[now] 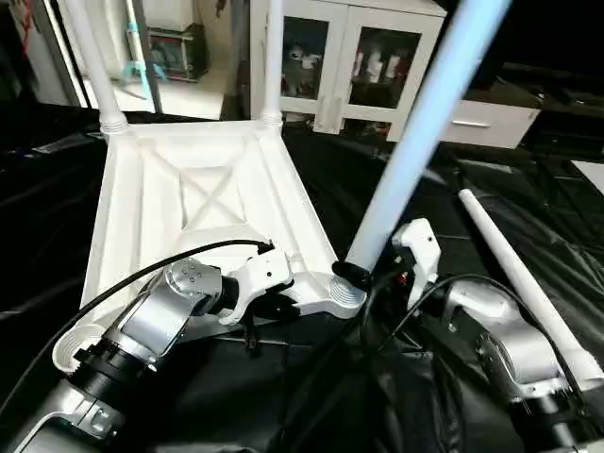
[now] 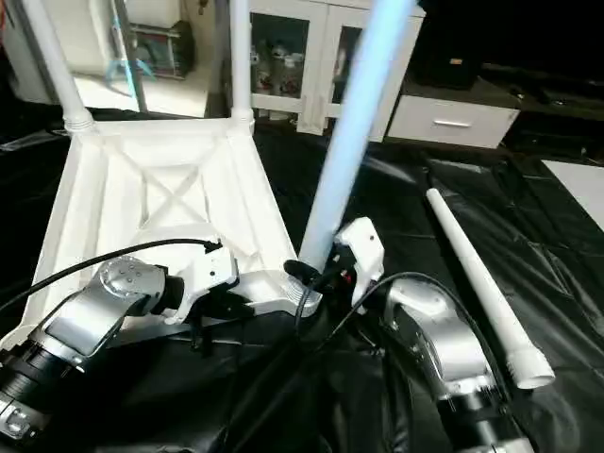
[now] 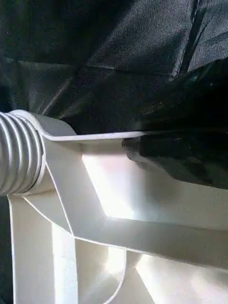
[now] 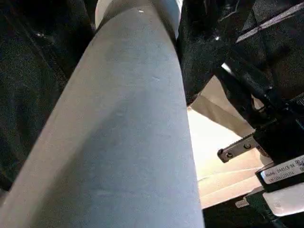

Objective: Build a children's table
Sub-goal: Insert table leg to table base

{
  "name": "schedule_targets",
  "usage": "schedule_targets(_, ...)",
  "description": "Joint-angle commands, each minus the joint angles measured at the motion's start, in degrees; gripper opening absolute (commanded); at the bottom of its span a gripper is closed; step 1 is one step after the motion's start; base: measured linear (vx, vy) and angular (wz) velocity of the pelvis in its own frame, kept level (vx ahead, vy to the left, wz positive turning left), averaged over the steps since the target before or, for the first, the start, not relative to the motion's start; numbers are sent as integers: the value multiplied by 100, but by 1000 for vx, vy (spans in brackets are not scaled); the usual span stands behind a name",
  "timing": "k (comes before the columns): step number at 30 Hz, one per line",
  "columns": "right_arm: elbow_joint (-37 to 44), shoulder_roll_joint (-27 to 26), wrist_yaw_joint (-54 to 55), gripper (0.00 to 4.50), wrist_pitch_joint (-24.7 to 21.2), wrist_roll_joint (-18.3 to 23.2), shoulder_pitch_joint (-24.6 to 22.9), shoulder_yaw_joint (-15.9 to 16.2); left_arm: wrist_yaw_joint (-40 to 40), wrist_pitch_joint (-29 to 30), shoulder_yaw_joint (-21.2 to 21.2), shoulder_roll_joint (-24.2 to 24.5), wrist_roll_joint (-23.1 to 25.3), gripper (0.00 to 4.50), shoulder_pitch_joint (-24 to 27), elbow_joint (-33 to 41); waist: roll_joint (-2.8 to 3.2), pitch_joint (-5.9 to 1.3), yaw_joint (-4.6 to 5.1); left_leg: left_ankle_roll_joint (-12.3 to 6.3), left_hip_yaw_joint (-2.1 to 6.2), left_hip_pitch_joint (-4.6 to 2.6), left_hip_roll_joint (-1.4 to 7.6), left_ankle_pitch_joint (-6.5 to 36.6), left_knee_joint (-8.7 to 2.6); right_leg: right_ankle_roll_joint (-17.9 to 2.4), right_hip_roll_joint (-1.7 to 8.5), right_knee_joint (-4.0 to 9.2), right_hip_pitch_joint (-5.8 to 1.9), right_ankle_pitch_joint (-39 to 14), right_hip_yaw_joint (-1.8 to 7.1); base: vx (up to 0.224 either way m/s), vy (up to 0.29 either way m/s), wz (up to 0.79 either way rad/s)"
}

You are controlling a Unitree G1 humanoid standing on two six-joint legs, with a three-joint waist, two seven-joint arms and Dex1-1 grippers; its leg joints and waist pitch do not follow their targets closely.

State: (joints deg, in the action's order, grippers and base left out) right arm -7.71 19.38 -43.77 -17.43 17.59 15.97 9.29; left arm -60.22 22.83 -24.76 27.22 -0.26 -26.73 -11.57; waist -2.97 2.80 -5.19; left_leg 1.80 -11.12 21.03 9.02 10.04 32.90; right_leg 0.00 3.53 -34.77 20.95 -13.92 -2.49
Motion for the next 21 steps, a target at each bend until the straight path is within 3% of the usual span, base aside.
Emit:
schedule_targets(1,-587,157,8,189,-486,-272,-213,175,51,-54,211,-7,-25,3,-94,80,53,-167,38,518,356,-232,502,3113,-518,-606,645,648,119,-2970,312,0,0,0)
schedule_targets(5,-726,159,-83,189,-697,-108,-183,101,11,-96,180,-1,-66,3,-62,107,55,-168,34,505,346,-237,502,3095,-516,-622,651,652,125,-2908,324,0,0,0)
schedule_targets(13,-929,116,1,189,-681,-145,-201,21,-4,-128,156,15,-81,3,-20,151,52,-165,31,508,339,-251,505,3113,-515,-640,647,655,137,-2892,323,0,0,0)
schedule_targets(21,-941,81,140,187,-261,-351,-186,60,-13,-124,155,10,-97,0,7,177,63,-158,43,526,352,-248,502,3225,-523,-594,644,669,141,-3001,319,0,0,0)
